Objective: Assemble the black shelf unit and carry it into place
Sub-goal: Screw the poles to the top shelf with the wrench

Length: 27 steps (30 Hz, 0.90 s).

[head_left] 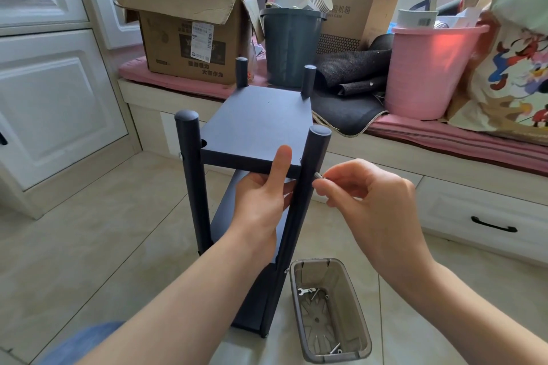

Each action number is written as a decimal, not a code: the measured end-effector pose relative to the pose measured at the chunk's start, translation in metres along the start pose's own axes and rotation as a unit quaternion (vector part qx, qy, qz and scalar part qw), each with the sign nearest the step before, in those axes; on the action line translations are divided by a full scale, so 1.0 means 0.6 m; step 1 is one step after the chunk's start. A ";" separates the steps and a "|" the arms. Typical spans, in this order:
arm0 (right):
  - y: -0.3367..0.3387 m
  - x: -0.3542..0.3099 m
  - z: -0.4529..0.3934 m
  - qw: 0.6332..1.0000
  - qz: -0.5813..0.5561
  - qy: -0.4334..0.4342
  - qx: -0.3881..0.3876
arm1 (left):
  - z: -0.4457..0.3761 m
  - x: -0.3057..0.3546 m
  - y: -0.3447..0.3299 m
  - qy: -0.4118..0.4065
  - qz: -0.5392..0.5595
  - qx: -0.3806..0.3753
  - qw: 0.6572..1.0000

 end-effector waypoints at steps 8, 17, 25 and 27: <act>-0.001 -0.001 0.003 1.000 0.004 0.006 0.000 | -0.003 -0.001 0.006 -0.001 -0.006 0.013 1.000; -0.004 0.002 -0.001 1.000 -0.004 -0.002 -0.004 | -0.004 -0.006 0.009 0.013 0.006 0.032 0.999; -0.005 -0.005 -0.001 0.994 0.056 0.089 0.015 | -0.003 -0.002 0.004 0.026 0.015 0.053 0.998; -0.004 -0.005 0.000 0.990 0.077 0.116 0.017 | -0.004 -0.001 0.005 0.020 0.008 0.053 0.998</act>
Point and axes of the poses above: each hand's wrist, its own z-axis away from the middle knuckle, its own y-axis out of the back of the hand, x = y × z, the point moved 2 cm from there along -z, towards the middle knuckle, and after that the axes turned 6 degrees about -x, right-handed, at the moved point
